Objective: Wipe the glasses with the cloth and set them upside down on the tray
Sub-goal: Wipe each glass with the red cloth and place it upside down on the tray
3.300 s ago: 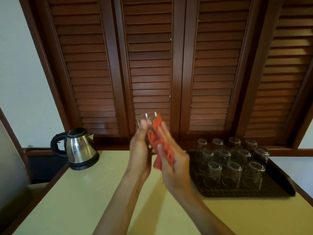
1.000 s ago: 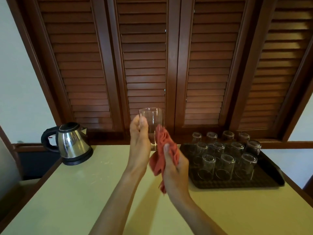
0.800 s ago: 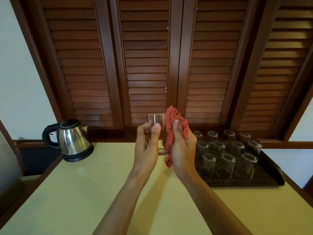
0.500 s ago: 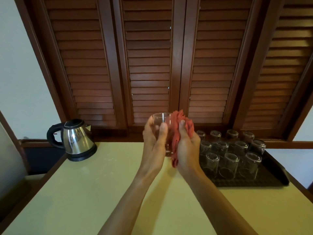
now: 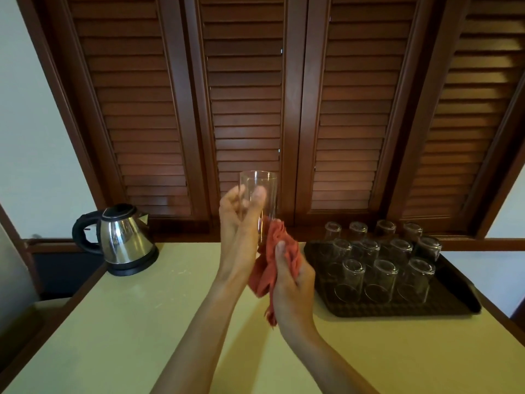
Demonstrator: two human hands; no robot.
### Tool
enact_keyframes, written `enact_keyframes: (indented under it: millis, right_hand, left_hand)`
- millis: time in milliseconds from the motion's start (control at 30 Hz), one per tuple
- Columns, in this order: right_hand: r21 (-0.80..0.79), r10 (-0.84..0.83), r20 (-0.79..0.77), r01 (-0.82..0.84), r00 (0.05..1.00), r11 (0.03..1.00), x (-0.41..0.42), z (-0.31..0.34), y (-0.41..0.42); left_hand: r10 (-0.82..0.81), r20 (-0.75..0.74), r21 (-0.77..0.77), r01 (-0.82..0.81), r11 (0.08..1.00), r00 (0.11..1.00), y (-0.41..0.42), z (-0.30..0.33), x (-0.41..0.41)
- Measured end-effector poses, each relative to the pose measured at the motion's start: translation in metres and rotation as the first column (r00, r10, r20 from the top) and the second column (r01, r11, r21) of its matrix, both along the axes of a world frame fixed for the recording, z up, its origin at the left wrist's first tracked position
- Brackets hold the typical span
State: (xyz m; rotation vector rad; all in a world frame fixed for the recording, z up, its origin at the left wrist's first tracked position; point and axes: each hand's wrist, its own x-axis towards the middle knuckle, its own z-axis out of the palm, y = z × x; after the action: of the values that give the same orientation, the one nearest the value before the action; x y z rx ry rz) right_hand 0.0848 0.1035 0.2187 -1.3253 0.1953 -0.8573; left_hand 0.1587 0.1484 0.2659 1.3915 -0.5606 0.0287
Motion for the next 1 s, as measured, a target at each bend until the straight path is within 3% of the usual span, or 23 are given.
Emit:
enact_keyframes:
  millis: [100, 200, 267, 367, 467, 533, 633, 733, 833, 900, 1000]
  right_hand:
    - [0.109, -0.04, 0.066, 0.032, 0.997, 0.994, 0.011, 0.017, -0.016]
    - [0.068, -0.043, 0.115, 0.035, 0.992, 0.997, 0.017, 0.041, -0.033]
    - [0.045, -0.019, 0.054, 0.017, 0.998, 0.999, 0.012, 0.023, -0.019]
    - [0.045, -0.002, -0.004, 0.003, 1.0, 0.999, 0.005, 0.005, -0.004]
    - [0.092, 0.004, -0.013, -0.003, 1.0, 0.996, 0.015, 0.025, -0.028]
    - [0.049, 0.023, -0.031, -0.022, 0.999, 0.999, 0.018, 0.038, -0.037]
    - [0.019, 0.027, -0.091, -0.026, 0.995, 0.999, 0.009, 0.015, -0.026]
    - [0.275, 0.128, -0.147, -0.084, 0.981, 0.958, -0.002, -0.001, -0.012]
    - [0.592, 0.254, -0.123, -0.135, 0.959, 0.795, 0.006, 0.013, -0.026]
    - [0.646, 0.255, -0.094, -0.136, 0.962, 0.751, 0.01, 0.026, -0.042]
    - [0.616, 0.195, -0.102, -0.093, 0.975, 0.782, 0.007, 0.031, -0.044]
  left_hand:
    - [-0.064, -0.028, -0.039, 0.063, 0.997, 0.998, 0.001, -0.006, -0.009]
    - [-0.037, -0.044, 0.034, 0.038, 0.999, 0.998, 0.002, -0.016, -0.021]
    - [-0.041, -0.069, 0.031, 0.043, 0.999, 0.997, 0.003, -0.014, -0.011]
    - [-0.018, 0.019, 0.062, 0.016, 0.998, 1.0, 0.004, -0.011, 0.006]
    - [-0.084, 0.013, 0.122, 0.082, 0.989, 0.996, 0.003, -0.024, -0.008]
    - [-0.116, -0.01, 0.076, 0.116, 0.99, 0.993, 0.002, -0.027, -0.016]
    - [-0.043, -0.058, -0.048, 0.04, 0.998, 0.997, 0.001, -0.016, -0.006]
    - [-0.02, -0.053, -0.065, 0.016, 0.998, 0.998, 0.002, -0.008, 0.003]
    - [-0.101, -0.047, -0.082, 0.097, 0.992, 0.994, 0.006, -0.021, 0.001]
    - [-0.112, -0.013, -0.098, 0.11, 0.989, 0.994, 0.011, -0.031, 0.001]
    - [-0.097, -0.032, -0.189, 0.089, 0.978, 0.995, 0.013, -0.031, 0.004]
